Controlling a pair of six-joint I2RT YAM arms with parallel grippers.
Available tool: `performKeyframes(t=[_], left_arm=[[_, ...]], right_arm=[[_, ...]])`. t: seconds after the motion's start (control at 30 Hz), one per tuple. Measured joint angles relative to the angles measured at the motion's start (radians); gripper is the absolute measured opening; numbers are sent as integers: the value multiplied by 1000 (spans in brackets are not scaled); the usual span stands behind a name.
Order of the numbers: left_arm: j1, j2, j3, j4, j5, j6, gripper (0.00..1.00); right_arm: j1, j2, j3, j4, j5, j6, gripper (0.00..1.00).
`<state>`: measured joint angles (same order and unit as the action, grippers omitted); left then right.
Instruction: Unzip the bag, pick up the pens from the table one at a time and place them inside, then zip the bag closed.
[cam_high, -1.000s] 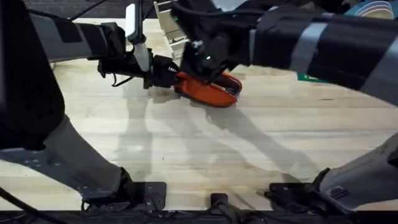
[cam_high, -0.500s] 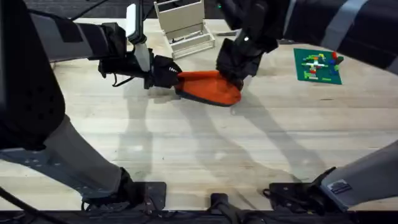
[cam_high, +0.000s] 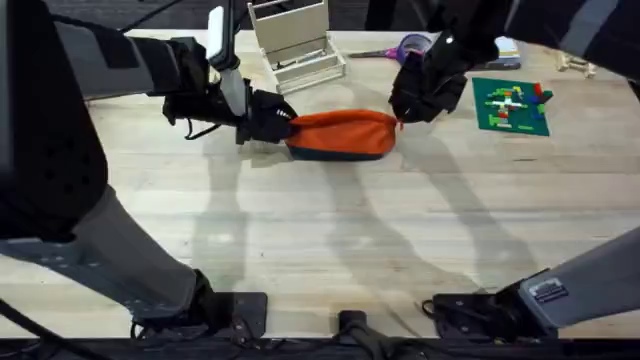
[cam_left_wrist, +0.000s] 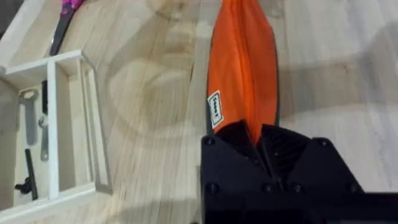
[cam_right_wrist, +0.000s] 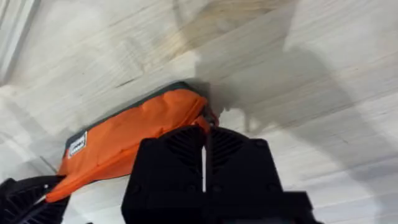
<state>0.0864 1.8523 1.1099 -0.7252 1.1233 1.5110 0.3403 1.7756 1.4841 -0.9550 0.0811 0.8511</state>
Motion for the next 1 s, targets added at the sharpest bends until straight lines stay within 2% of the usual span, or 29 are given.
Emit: performKeyframes(t=[0.27, 0.4, 0.43, 0.5, 0.77, 0.8, 0.83, 1.0], left_arm=[[-6, 0, 0, -7, 7, 0, 43], [-6, 0, 0, -12, 8, 0, 43], [-6, 0, 0, -15, 10, 0, 43], [-6, 0, 0, -15, 11, 0, 42], [-8, 0, 0, -15, 10, 0, 42], [-8, 0, 0, -14, 9, 0, 42], [-7, 0, 0, -14, 6, 0, 43], [11, 0, 0, -15, -2, 0, 42]], right_arm=[[-51, 0, -16, 24, -38, -16, 32], [-62, 0, -76, 58, -24, -22, 32], [-68, 0, -135, 109, -25, -22, 32], [-68, 0, -167, 136, -26, -22, 32], [-68, -26, -189, 166, -18, -47, 35], [-68, -34, -190, 166, -12, -54, 97], [-69, -41, -190, 163, 8, -67, 226], [-108, -91, -192, 155, 113, -143, 946]])
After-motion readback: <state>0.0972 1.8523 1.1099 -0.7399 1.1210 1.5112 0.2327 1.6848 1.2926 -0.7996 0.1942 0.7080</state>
